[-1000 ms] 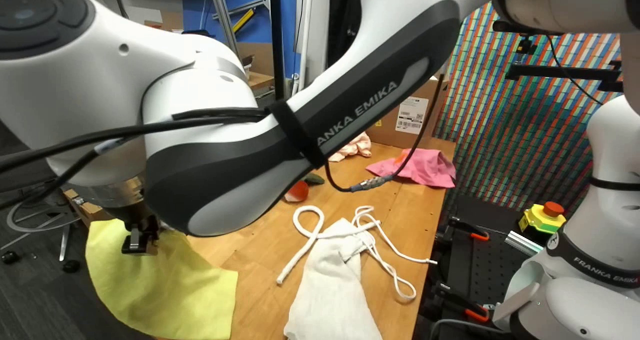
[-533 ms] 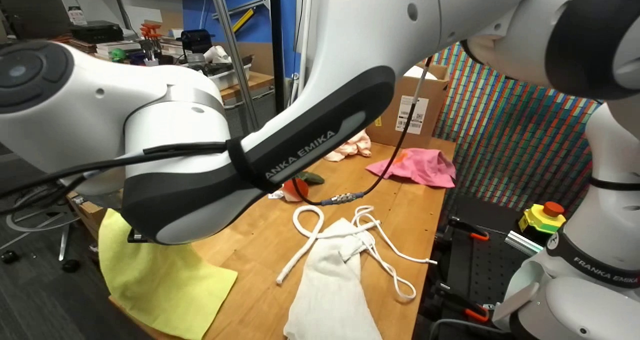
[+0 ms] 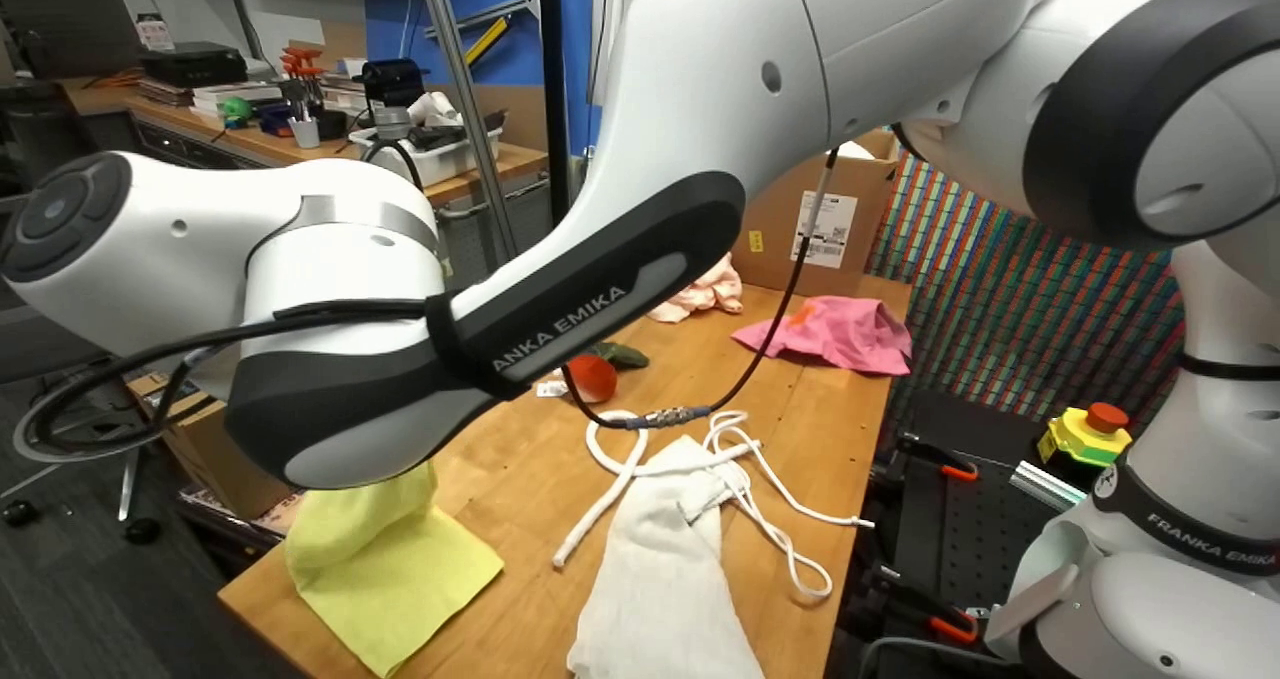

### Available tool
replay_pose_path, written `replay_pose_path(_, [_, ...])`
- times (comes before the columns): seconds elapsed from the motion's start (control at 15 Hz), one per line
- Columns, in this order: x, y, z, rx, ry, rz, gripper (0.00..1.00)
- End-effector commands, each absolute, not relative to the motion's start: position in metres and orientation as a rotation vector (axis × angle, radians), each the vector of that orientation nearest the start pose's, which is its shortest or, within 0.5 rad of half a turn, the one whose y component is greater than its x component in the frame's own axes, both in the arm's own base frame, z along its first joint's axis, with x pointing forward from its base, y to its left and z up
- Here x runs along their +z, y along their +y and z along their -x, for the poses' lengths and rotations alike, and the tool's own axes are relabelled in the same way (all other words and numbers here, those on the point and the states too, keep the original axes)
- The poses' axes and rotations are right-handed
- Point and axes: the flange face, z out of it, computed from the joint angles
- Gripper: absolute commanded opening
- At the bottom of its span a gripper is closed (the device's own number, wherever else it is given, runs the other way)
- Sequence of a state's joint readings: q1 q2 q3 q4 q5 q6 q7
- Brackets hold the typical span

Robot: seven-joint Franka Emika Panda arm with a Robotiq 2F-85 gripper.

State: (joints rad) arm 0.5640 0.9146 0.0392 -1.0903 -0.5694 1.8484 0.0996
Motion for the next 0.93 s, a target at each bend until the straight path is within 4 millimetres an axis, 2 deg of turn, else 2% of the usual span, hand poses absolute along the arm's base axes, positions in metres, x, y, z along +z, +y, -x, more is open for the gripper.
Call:
replay_pose_path(0.0, [0.271,0.383,-0.661,-0.057,0.941,-2.458,0.66])
replay_pose_path(0.33, [0.278,0.372,-0.662,-0.082,0.933,-2.440,0.99])
replay_pose_path(0.6, [0.279,0.338,-0.659,-0.095,0.874,-2.504,1.00])
replay_pose_path(0.87, [0.262,0.289,-0.649,-0.138,0.785,-2.598,1.00])
